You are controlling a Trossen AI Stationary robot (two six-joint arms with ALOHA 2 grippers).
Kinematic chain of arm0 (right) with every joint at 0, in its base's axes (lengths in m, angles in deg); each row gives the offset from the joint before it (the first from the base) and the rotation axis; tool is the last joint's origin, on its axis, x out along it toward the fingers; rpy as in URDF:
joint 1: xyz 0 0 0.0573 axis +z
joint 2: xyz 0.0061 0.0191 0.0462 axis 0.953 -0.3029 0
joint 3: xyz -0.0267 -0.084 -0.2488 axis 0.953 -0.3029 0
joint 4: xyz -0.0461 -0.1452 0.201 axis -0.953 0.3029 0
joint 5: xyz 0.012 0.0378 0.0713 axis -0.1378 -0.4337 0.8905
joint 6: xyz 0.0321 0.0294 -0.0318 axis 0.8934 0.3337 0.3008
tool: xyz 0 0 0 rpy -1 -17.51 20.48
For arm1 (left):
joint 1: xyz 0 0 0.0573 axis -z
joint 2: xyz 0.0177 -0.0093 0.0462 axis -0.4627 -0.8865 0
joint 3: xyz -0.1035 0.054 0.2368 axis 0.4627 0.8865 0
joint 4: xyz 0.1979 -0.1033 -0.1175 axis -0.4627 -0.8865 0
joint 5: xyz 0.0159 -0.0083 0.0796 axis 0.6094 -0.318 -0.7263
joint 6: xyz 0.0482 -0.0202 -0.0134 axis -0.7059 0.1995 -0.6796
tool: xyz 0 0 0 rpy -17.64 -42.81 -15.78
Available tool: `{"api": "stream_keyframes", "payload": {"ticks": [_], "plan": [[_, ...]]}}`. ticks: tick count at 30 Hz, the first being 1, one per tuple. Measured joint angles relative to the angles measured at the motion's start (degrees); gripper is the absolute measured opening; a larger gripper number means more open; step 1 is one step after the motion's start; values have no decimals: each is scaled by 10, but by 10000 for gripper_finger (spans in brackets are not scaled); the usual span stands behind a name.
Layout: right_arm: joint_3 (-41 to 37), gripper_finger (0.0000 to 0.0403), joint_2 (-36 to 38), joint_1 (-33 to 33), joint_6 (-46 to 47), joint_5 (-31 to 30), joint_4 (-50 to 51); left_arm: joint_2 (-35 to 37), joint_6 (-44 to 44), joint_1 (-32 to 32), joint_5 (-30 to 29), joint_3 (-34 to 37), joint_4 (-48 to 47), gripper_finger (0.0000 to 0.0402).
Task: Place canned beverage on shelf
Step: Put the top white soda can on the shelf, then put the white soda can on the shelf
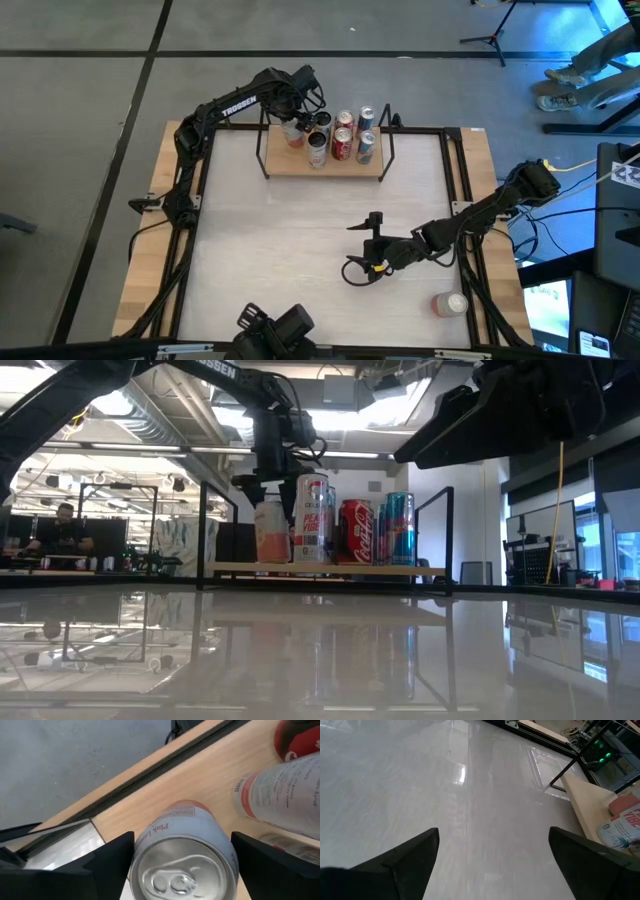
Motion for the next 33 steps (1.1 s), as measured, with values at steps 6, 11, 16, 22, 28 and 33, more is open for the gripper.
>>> {"api": "stream_keyframes", "payload": {"ticks": [6,11,16,22,28,33], "plan": [[0,372,0,0,0,0,0,-1,-5,0,1,0,-6,319],[0,372,0,0,0,-1,0,1,-15,0,-1,-27,-30,319],[0,372,0,0,0,-1,0,1,-17,4,-14,-77,-48,320],[0,372,0,0,0,-1,0,6,-35,23,-94,-158,-124,320],[0,372,0,0,0,-1,1,62,-55,79,-146,-167,-139,320],[0,372,0,0,0,-1,2,110,-69,141,-165,-167,-136,320]]}}
